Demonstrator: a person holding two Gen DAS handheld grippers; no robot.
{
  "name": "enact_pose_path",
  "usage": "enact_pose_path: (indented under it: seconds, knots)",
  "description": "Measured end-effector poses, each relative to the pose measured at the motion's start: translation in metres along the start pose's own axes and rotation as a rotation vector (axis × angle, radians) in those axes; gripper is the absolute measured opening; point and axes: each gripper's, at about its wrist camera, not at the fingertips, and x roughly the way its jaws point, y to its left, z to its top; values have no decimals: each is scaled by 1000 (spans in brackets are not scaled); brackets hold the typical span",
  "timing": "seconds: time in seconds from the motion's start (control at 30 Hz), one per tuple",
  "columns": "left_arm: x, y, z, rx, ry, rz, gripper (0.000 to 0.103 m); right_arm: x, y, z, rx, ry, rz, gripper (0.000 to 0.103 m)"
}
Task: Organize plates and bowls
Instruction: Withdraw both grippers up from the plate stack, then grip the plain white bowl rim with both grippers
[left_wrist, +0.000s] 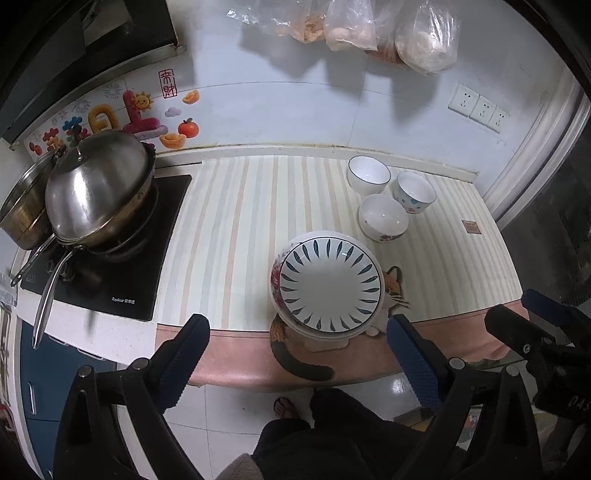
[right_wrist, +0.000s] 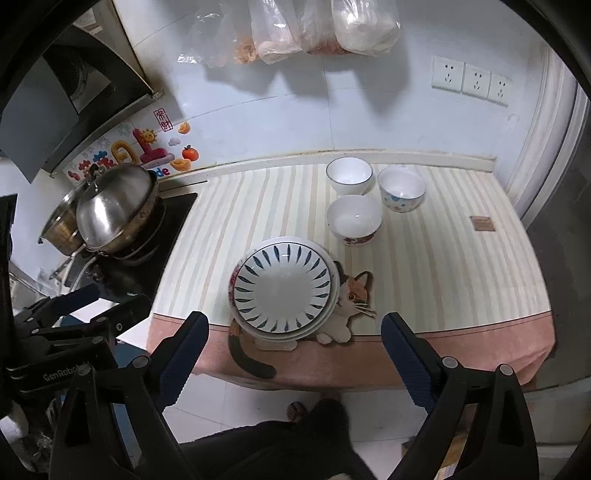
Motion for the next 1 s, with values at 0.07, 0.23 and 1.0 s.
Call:
enact_pose_path:
  seconds: [0.07, 0.23, 1.0]
  knots:
    - [7, -5, 7, -2, -3, 2, 98, 7, -11, 6, 14, 6, 31, 97]
    - [44, -27, 41, 16, -16, 53, 98, 42, -58, 36, 88, 29, 144, 97]
    - [383, -114, 159, -42, 502, -122, 24, 370, -227, 140, 244, 397, 249, 32]
